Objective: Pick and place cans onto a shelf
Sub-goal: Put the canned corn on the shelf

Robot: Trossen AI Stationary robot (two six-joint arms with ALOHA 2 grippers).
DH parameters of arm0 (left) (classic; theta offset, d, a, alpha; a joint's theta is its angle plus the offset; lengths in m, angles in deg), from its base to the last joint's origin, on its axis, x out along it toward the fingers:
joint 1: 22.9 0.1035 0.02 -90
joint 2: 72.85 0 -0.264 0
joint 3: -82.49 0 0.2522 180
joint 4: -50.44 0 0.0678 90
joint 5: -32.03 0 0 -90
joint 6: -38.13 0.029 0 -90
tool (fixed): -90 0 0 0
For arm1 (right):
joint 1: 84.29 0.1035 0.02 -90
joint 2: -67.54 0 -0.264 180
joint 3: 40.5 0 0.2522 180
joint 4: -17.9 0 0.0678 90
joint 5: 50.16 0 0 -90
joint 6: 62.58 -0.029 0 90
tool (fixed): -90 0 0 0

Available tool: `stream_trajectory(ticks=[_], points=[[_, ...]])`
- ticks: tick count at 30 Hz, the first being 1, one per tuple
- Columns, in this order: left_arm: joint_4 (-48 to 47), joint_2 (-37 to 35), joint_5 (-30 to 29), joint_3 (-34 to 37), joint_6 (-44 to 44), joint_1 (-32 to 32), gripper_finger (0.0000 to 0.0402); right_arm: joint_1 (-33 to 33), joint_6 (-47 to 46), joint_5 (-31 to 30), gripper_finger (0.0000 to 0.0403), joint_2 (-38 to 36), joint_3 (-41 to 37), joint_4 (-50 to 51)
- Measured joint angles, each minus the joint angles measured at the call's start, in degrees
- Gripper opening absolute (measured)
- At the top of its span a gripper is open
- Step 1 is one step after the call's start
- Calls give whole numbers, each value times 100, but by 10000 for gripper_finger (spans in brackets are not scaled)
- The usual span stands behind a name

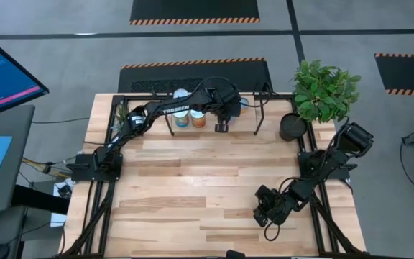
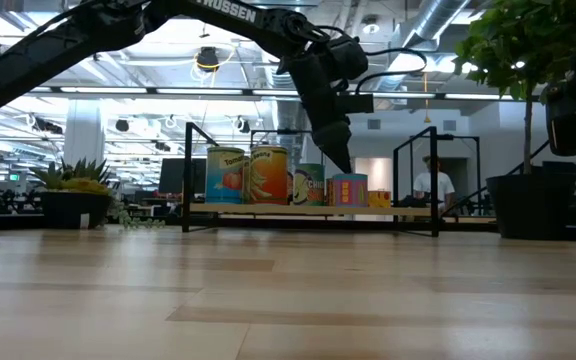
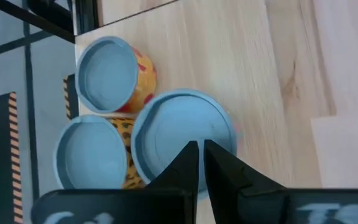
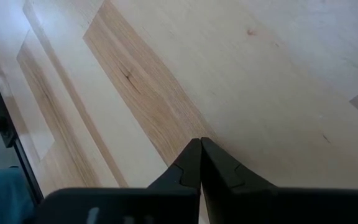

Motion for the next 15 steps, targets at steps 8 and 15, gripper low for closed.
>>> stream_trajectory(ticks=[8, 15], points=[[-164, 0, 37, 0, -9, 7, 15, 0, -1, 0, 27, 0, 0, -24], [-288, 0, 44, 0, -155, 7, 15, 0, -2, 2, 26, 0, 0, -35]])
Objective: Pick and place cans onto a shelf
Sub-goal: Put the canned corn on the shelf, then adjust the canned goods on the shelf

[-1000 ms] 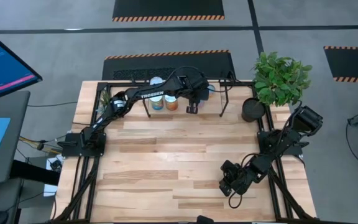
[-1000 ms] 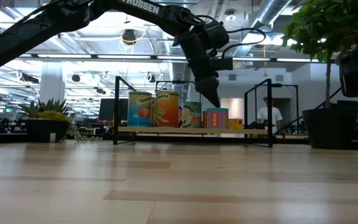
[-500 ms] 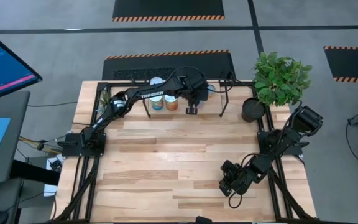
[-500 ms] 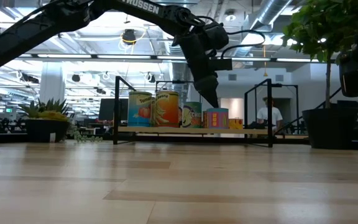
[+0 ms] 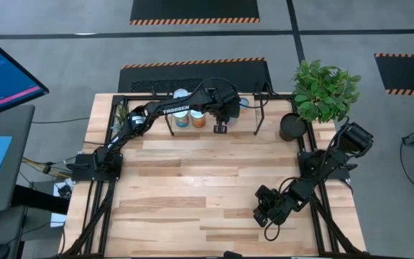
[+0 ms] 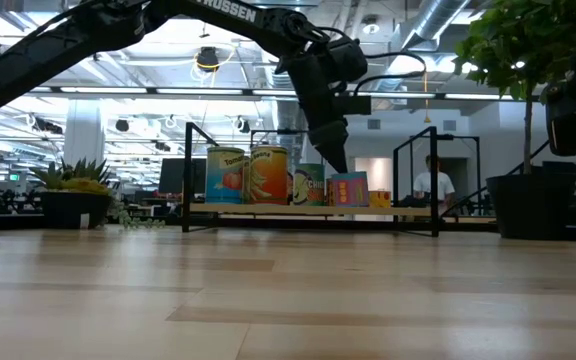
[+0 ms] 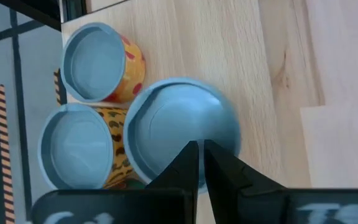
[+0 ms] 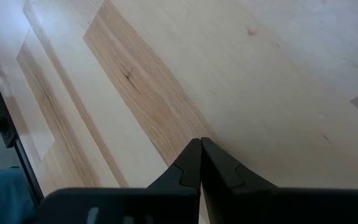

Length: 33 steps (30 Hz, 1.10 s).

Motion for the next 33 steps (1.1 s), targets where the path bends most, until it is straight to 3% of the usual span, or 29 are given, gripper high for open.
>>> stream_trajectory(ticks=[13, 21, 28, 33], points=[[0, 0, 22, -2, -44, -96, 15, 0, -11, 3, 28, 2, -4, -71], [12, 0, -387, -6, -37, -92, 15, 2, -10, 18, 24, 4, -4, -108], [-70, -8, -428, -702, 70, -233, 15, 2, -9, 18, 28, 4, -4, -116], [-404, -642, -1156, -575, 207, -519, 15, 2, -9, 26, 27, 4, -3, -191]])
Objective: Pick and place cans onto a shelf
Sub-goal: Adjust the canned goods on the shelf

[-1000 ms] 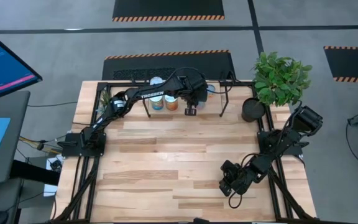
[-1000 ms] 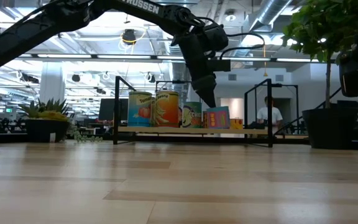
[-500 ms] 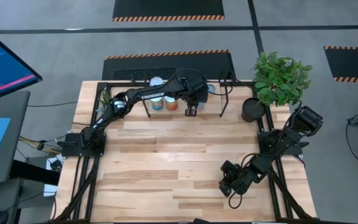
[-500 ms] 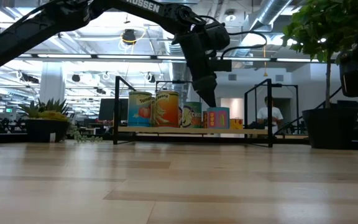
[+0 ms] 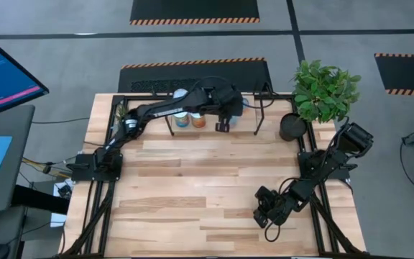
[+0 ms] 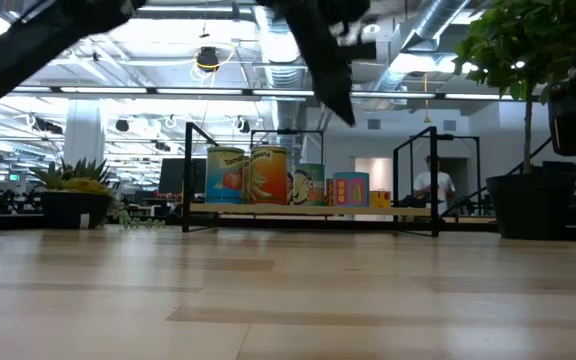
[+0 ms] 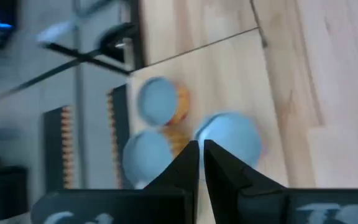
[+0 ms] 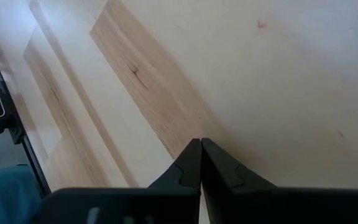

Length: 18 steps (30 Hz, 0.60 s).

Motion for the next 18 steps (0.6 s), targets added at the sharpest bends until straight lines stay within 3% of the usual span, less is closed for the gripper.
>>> stream_trajectory(ticks=[3, 7, 13, 18], points=[[-586, -400, -329, 0, -429, -156, 15, 0, 19, 49, 28, 0, 1, -73], [-1337, -867, -170, 0, -1511, -360, 15, 0, 26, 62, 29, 0, 1, -51], [-2410, -1326, 639, -2, -3659, -686, 15, -22, 13, 50, 28, 0, 1, -84], [-3334, -1395, 1357, 18, -4716, -1073, 15, -52, 144, 41, 31, 0, 1, -80]])
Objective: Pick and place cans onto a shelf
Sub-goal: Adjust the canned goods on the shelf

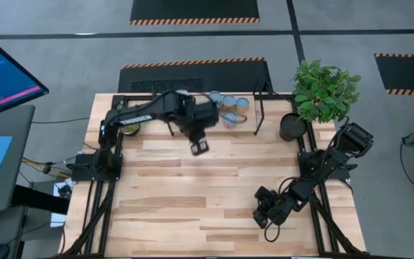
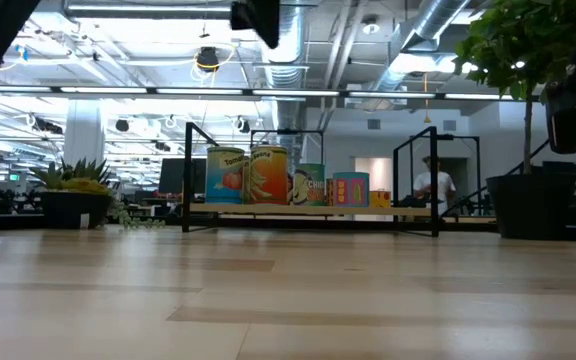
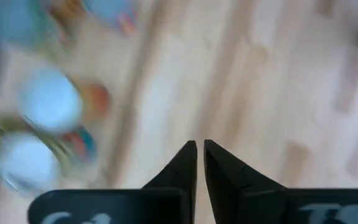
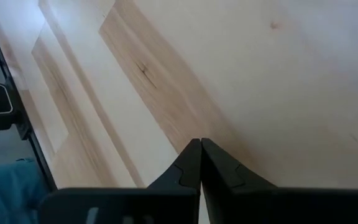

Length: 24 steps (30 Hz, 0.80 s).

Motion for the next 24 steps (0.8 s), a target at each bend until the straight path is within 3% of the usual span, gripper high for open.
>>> stream_trajectory(ticks=[4, 9, 14, 18, 24], points=[[65, 11, 34, 171, -390, -393, 15, 0, -381, -25, 31, 0, 0, -25], [76, -138, 205, 722, 646, -1154, 15, 0, -358, -215, 32, -2, 1, -688], [211, -733, -566, 1629, 538, -1791, 15, -46, 184, -1041, 31, -4, 4, -1444], [969, -1494, -980, 2874, 191, -2146, 15, -200, 567, -1354, 29, -7, 7, -1739], [3852, -2865, -526, 5611, 407, -2351, 15, -559, 982, -1368, 29, -7, 4, -1971]])
